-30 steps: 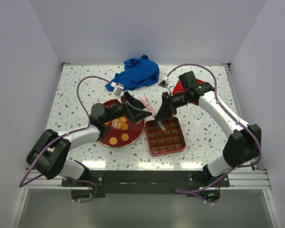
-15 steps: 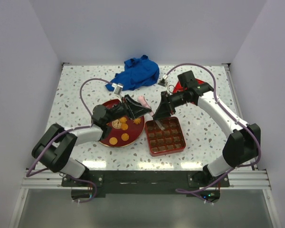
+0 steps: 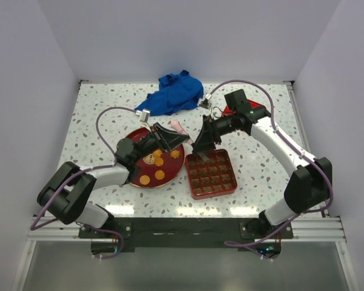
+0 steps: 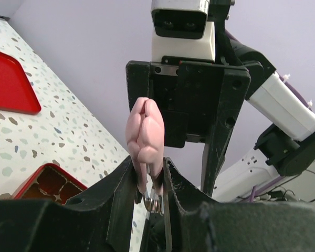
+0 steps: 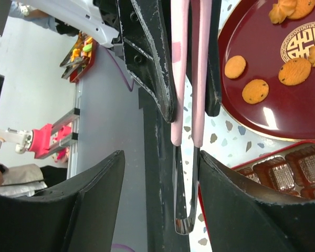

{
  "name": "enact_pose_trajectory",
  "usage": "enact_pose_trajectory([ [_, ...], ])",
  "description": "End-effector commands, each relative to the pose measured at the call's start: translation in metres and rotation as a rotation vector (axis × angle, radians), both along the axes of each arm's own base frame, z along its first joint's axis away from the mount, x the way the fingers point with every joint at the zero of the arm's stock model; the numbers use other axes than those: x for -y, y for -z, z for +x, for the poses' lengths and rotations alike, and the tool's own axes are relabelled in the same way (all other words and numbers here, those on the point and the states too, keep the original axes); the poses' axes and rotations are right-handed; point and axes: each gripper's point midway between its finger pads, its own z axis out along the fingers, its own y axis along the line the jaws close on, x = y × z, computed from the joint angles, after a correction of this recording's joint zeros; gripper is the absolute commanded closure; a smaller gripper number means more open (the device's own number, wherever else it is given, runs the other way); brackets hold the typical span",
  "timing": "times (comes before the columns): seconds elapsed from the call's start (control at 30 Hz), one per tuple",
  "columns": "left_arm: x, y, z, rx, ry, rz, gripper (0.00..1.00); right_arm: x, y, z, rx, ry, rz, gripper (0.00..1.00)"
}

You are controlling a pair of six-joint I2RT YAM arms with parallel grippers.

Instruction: Pack the cookies

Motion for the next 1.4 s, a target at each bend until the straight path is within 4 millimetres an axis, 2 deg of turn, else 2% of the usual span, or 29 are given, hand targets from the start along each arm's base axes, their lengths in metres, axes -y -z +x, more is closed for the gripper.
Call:
enact_pose_trajectory([
  [0.0,-0.028,-0.072,-0.009,0.210,-0.108,-0.229,0.79,-0.016,-0.017,0.003,-0.031,-0.006,0.049,0.39],
  [0.37,-0.041,-0.088,-0.009,0.193,-0.161,-0.330,0.81,-0.026,-0.014,0.023,-0.066,0.063,0.039,0.39],
  [0.7,-0.052,-0.098,-0.013,0.202,-0.194,-0.378,0.81,-0.028,-0.010,0.025,-0.110,0.093,0.034,0.36],
  [1.07,-0.057,-0.110,-0.005,0.188,-0.247,-0.455,0.82,-0.037,-0.019,0.031,-0.196,0.112,0.082,0.41],
  [1.37,-0.064,-0.116,-0.006,0.175,-0.269,-0.525,0.83,-0.038,-0.017,0.032,-0.217,0.122,0.081,0.48],
])
